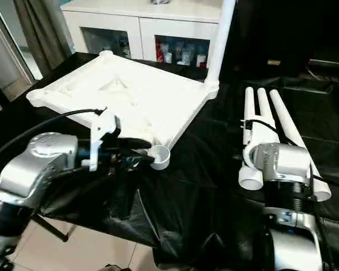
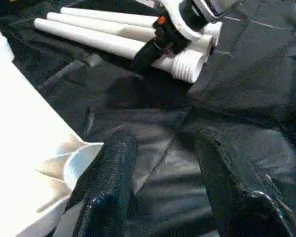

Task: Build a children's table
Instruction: Pick table leg

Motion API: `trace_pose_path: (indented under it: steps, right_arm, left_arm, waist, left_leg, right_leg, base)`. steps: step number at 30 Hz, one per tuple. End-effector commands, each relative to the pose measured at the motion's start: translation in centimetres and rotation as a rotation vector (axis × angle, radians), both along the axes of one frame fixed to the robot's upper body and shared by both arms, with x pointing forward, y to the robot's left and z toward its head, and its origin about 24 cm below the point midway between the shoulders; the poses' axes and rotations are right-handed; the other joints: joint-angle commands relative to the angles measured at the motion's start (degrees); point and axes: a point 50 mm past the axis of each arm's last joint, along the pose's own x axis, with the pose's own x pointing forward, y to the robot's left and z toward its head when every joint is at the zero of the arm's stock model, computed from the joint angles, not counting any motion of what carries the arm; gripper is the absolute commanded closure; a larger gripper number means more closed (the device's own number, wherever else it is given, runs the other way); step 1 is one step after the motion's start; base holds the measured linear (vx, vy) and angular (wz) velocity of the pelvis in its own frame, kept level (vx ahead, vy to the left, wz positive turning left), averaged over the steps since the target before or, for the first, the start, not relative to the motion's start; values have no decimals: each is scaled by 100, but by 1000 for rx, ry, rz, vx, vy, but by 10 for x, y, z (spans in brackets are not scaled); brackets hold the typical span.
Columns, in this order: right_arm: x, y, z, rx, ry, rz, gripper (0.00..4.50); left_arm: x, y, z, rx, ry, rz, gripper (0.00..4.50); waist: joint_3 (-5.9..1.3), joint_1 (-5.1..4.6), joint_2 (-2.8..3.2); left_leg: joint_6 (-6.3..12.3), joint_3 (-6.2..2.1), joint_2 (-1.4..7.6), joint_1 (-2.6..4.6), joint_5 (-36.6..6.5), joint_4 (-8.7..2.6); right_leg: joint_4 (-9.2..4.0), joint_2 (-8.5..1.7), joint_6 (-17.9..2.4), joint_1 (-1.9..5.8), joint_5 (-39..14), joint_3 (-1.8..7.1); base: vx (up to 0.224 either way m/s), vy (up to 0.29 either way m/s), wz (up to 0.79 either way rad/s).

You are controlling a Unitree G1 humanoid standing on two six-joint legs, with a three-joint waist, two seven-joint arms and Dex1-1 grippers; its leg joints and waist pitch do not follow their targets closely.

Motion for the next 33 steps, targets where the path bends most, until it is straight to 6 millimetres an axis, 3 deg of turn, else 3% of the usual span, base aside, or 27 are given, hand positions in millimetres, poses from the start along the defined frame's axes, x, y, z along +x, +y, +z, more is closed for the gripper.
trace_pose_path:
  steps: [1, 6, 7, 14, 16, 17, 18, 20, 21, 25, 26, 27, 28, 30, 32, 33]
  right_arm:
    - [2, 3, -1, 7, 12, 20, 127]
    - [2, 0, -4, -1, 22, 23, 171]
    - [2, 0, -5, -2, 24, 21, 179]
    - [0, 1, -4, 12, 9, 2, 242]
    - [1, 1, -4, 23, -5, -4, 254]
    - [1, 0, -5, 30, -14, -9, 258]
    - [1, 0, -5, 47, -42, -26, 262]
    - [0, -1, -5, 67, -93, -55, 264]
    - [-1, 1, -4, 100, -146, -73, 264]
    - [0, 6, -2, 134, -227, -70, 265]
    - [2, 10, 6, 162, -379, -61, 265]
    - [3, 13, 15, 198, -497, -46, 265]
    - [4, 18, 29, 247, -648, -9, 265]
    - [2, 22, 41, 274, -757, 22, 265]
    - [-4, 30, 57, 328, -905, 82, 265]
    - [-4, 30, 58, 330, -911, 84, 265]
  left_arm:
    - [-3, -1, 2, 11, -2, -24, 189]
    - [-4, -3, 0, 27, -2, -18, 147]
    - [-4, -3, 0, 30, -4, -15, 146]
    - [0, -3, 2, 27, -6, -3, 98]
    - [4, -4, 1, 28, -10, 26, 73]
    - [6, -5, -1, 33, -11, 41, 67]
    - [10, -6, -3, 39, -14, 70, 62]
    - [19, -9, -4, 19, -16, 143, 38]
    - [25, -13, -1, -15, -24, 179, 28]
    - [30, -22, 5, -88, -24, 201, 3]
    - [34, -31, 13, -178, -15, 204, 0]
    - [36, -36, 17, -217, -9, 207, 0]
    - [39, -42, 21, -261, 2, 214, 0]
    - [43, -47, 25, -295, 19, 224, 0]
    - [51, -61, 35, -374, 87, 239, 0]
    - [52, -61, 35, -378, 90, 239, 0]
  waist:
    - [-402, 14, -106]
    - [-396, 10, -116]
    - [-396, 17, -86]
    - [-407, -12, -70]
    - [-417, -8, -5]
    - [-416, -19, -20]
    - [-418, -14, 71]
    - [-414, -30, 18]
    - [-436, -9, 27]
    - [-428, -19, 52]
    - [-437, -17, 77]
    - [-431, 0, 103]
    - [-452, 1, 68]
    - [-460, 14, 53]
    - [-448, 39, 137]
    - [-456, 48, 121]
  left_leg:
    - [-127, -135, 256, 162, -1015, -360]
    - [-178, -141, 250, 161, -1119, -358]
    - [-191, -148, 247, 162, -1137, -354]
    - [-202, -148, 238, 157, -1155, -354]
    - [-225, -158, 232, 160, -1169, -353]
    - [-227, -149, 229, 160, -1185, -352]
    - [-253, -165, 223, 168, -1250, -352]
    - [-236, -145, 215, 158, -1323, -355]
    - [-249, -173, 225, 180, -1357, -354]
    - [-181, -172, 219, 147, -1363, -357]
    - [-170, -177, 212, 142, -1374, -353]
    - [-135, -157, 219, 166, -1515, -335]
    - [-48, -164, 204, 129, -1465, -337]
    - [128, -179, 205, 71, -1175, -334]
    - [318, -141, 190, 82, -982, -295]
    - [332, -140, 184, 90, -978, -288]
  right_leg:
    - [-435, -359, -992, 230, -1816, 269]
    - [-446, -365, -911, 226, -1998, 274]
    - [-447, -371, -901, 222, -2037, 275]
    - [-445, -342, -919, 226, -1905, 268]
    - [-429, -335, -962, 233, -1761, 262]
    - [-438, -327, -967, 231, -1736, 263]
    - [-435, -333, -973, 234, -1731, 254]
    - [-472, -322, -924, 241, -1758, 262]
    - [-464, -349, -915, 247, -1827, 250]
    - [-498, -347, -942, 253, -1785, 232]
    - [-484, -355, -951, 264, -1785, 226]
    - [-538, -378, -919, 226, -1900, 231]
    - [-525, -377, -939, 271, -1846, 217]
    - [-476, -375, -972, 317, -1637, 207]
    - [-499, -363, -981, 274, -1626, 209]
    - [-501, -359, -966, 282, -1680, 197]
  base:
    - [0, 0, 0]
    - [0, 0, 0]
    - [0, 0, 0]
    - [0, 0, 0]
    - [0, 0, 0]
    - [0, 0, 0]
    - [0, 0, 0]
    - [0, 0, 0]
    - [0, 0, 0]
    - [0, 0, 0]
    - [0, 0, 0]
    - [0, 0, 0]
    - [0, 0, 0]
    - [0, 0, 0]
    - [0, 0, 0]
    - [0, 0, 0]
